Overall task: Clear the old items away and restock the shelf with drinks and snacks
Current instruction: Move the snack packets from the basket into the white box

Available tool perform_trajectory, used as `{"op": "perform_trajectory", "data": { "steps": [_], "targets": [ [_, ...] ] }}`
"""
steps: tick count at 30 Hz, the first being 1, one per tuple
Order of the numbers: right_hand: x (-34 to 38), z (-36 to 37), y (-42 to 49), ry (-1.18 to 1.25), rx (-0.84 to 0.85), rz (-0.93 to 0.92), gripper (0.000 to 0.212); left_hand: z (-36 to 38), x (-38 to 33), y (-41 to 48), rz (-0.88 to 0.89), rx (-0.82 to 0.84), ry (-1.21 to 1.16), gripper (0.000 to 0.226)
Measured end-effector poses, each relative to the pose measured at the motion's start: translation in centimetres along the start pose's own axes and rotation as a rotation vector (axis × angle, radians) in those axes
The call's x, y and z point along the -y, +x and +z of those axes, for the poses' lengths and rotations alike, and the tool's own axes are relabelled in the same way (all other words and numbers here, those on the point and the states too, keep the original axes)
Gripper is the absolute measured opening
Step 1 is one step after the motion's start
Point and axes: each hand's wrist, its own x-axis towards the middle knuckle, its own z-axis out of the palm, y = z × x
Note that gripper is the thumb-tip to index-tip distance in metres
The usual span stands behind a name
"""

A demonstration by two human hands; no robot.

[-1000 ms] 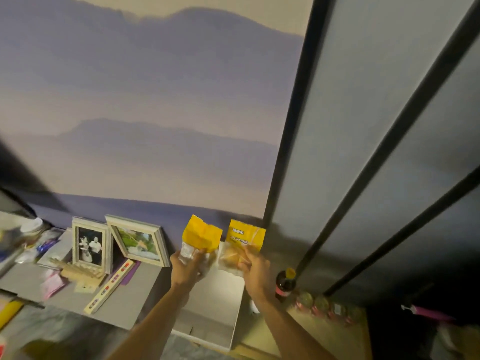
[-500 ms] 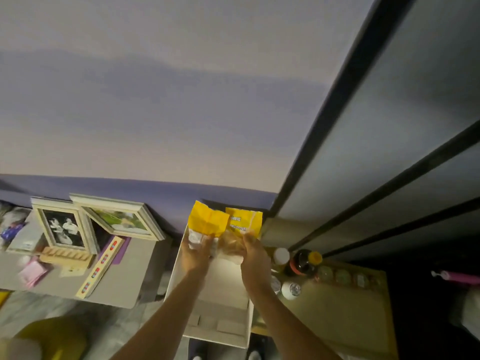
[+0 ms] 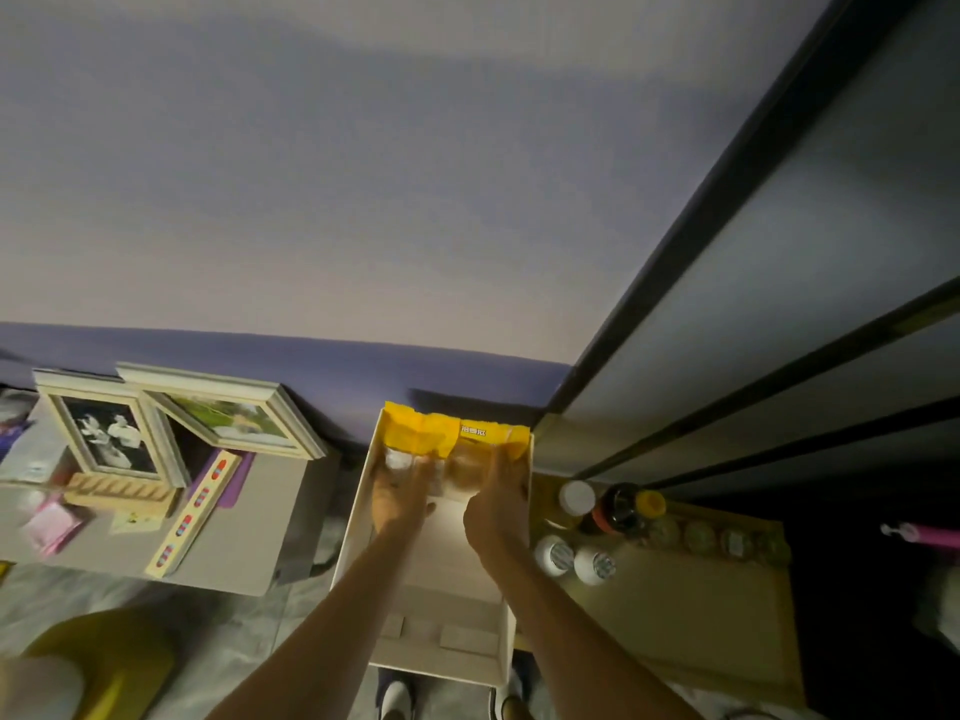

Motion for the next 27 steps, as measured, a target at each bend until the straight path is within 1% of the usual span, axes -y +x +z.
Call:
{"op": "perform_trajectory", "data": {
  "steps": [1, 2, 3, 4, 5, 6, 7, 8, 9, 11, 13, 16, 20, 25, 27],
  "targets": [
    [0.3, -0.4, -0.2, -0.071, -0.003, -0.027, 0.072, -0.2, -0.5, -0.4, -0.009, 0.027, 0.016, 0.069],
    [0.1, -0.4, -0.2, -0.062, -0.015, -0.038, 0.073, -0.5, -0.4, -0.5, 0.001, 0.046, 0.071, 0.07],
    [0.5, -0.9, -0.8, -0.014, 0.005, -0.031, 0.072, -1.1, -0.2, -0.4, 0.025, 0.051, 0.136, 0.078],
    [0.5, -1.3, -1.1, -0.079, -0.006, -0.066, 0.07, -1.9, 0.4, 0.3, 0.069, 0.038, 0.216, 0.085],
    [1.0, -2.3, -1.5, -0.106, -0.027, -0.099, 0.069, -2.4, 1.2, 1.2, 0.106, 0.024, 0.272, 0.083],
    [1.3, -2.8, -1.5, -0.169, -0.057, -0.149, 0.071, -2.8, 1.1, 0.9, 0.156, 0.028, 0.337, 0.074],
    [1.7, -3.6, -1.9, -0.197, -0.04, -0.18, 0.072, -3.1, 0.6, 0.1, 0.219, 0.045, 0.401, 0.067],
    [2.2, -4.6, -2.3, -0.19, -0.001, -0.204, 0.072, -3.1, -0.7, -1.4, 0.299, 0.047, 0.464, 0.069],
    [2.6, -5.7, -2.6, -0.207, 0.004, -0.237, 0.073, -3.1, -2.6, -3.5, 0.364, 0.056, 0.511, 0.076],
    [3.0, -8.2, -3.2, -0.224, -0.012, -0.27, 0.082, -3.7, -4.3, -5.4, 0.44, 0.035, 0.671, 0.088],
    [2.7, -10.1, -3.6, -0.238, -0.02, -0.308, 0.091, -4.7, -5.9, -6.9, 0.514, 0.007, 0.782, 0.095],
    [2.3, -13.0, -4.5, -0.24, -0.06, -0.321, 0.097, -6.1, -8.1, -8.6, 0.622, 0.005, 0.935, 0.107],
    [2.1, -16.7, -6.5, -0.243, -0.119, -0.297, 0.1, -7.3, -11.5, -10.6, 0.755, -0.01, 1.069, 0.104],
    [1.7, -20.1, -10.6, -0.201, -0.275, -0.244, 0.096, -7.3, -15.5, -13.6, 0.913, 0.088, 1.117, 0.104],
    [1.2, -20.9, -12.9, -0.181, -0.333, -0.194, 0.096, -7.1, -16.3, -15.0, 0.991, 0.127, 1.129, 0.107]
  ]
}}
